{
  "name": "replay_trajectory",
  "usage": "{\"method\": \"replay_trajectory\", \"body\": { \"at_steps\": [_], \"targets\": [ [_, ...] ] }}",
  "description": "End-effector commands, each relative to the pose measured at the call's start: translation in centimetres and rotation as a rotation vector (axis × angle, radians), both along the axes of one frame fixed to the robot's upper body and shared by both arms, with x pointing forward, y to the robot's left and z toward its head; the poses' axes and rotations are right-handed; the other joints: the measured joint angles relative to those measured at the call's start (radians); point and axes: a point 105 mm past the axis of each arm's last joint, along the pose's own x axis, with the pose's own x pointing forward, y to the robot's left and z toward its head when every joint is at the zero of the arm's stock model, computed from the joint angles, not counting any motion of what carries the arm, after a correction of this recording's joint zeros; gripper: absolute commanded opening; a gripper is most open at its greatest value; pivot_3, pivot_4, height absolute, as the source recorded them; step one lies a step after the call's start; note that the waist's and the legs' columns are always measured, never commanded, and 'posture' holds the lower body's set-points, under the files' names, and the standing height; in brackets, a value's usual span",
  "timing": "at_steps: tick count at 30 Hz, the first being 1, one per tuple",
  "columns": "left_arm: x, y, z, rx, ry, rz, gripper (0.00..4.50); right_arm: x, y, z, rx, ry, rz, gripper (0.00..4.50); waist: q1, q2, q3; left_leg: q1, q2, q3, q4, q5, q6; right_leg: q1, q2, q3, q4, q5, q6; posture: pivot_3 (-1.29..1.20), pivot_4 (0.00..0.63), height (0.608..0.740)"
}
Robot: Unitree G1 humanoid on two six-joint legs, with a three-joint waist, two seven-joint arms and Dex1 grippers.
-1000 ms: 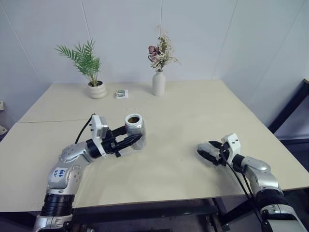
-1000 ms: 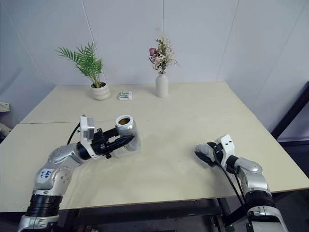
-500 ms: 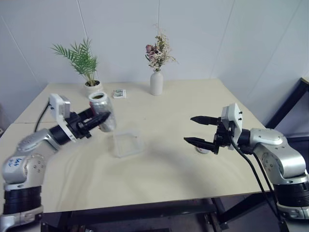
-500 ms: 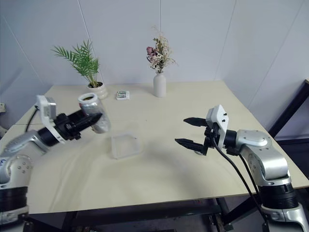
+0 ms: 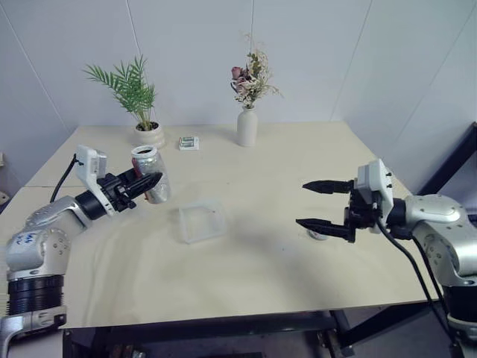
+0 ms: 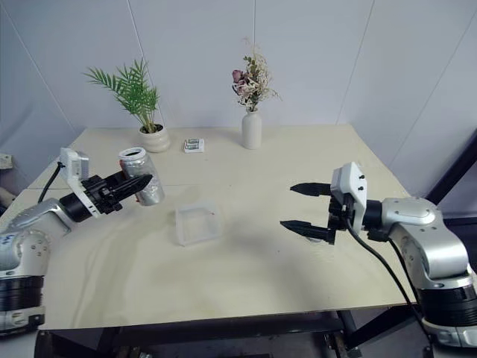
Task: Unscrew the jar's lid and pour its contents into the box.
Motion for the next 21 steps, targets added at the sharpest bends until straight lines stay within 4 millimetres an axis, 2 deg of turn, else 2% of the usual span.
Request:
{"method": "replay_trajectory", "body": {
  "at_steps": [1, 3, 5, 10, 15, 19, 21],
  "targets": [
    [-0.1, -0.1, 1.2, -0.053, -0.033, -0.043, 1.95, -0.2, 0.5, 1.2, 0.022, -0.052, 0.016, 4.45, 0.000, 0.000, 0.000, 0.000, 0.000, 0.000, 0.000, 0.000, 0.000, 0.000, 0.000, 0.000, 0.000, 0.000, 0.000, 0.00, 0.150, 0.740],
    [0.3, -0.3, 1.1, 0.027, -0.075, -0.016, 1.95, -0.1, 0.7, 1.2, 0.028, -0.054, 0.020, 4.45, 0.003, 0.000, 0.000, 0.000, 0.000, 0.000, 0.000, 0.000, 0.000, 0.000, 0.000, 0.000, 0.000, 0.000, 0.000, 0.00, 0.150, 0.740],
    [0.4, -1.6, -0.1, 0.207, -0.119, -0.031, 1.95, 0.0, 1.0, 1.3, 0.041, -0.058, 0.023, 4.45, 0.004, 0.000, 0.000, 0.000, 0.000, 0.000, 0.001, 0.000, 0.000, 0.000, 0.000, 0.000, 0.000, 0.000, 0.000, 0.00, 0.150, 0.740],
    [0.6, -3.5, -0.8, 0.398, -0.225, -0.068, 1.95, 0.1, 1.4, 0.9, 0.068, -0.053, 0.021, 4.45, 0.004, 0.000, 0.000, 0.000, 0.000, 0.001, 0.001, 0.000, 0.000, 0.000, 0.000, 0.000, -0.001, 0.000, 0.000, 0.00, 0.150, 0.740],
    [1.6, -3.1, 1.2, 0.694, -0.441, 0.043, 1.95, 0.2, 1.2, 0.6, 0.082, -0.042, 0.001, 4.45, 0.004, 0.000, 0.000, 0.000, 0.000, 0.001, 0.001, -0.001, 0.000, 0.000, 0.000, 0.000, 0.000, 0.000, 0.000, 0.00, 0.150, 0.740],
    [2.0, -3.5, 3.3, 1.125, -0.733, 0.130, 1.95, 0.2, 1.1, 0.4, 0.096, -0.035, -0.009, 4.45, 0.005, 0.000, 0.000, 0.000, 0.000, 0.002, 0.001, -0.001, 0.000, 0.000, 0.000, 0.001, -0.001, 0.000, 0.001, 0.00, 0.150, 0.740],
    [2.5, -3.9, 4.0, 1.288, -0.835, 0.148, 1.95, 0.3, 1.2, 0.3, 0.105, -0.032, -0.013, 4.45, 0.007, 0.000, 0.000, 0.000, 0.000, 0.003, 0.001, -0.001, 0.001, 0.000, -0.001, 0.002, -0.001, 0.001, 0.002, 0.00, 0.150, 0.740]
  ]
}}
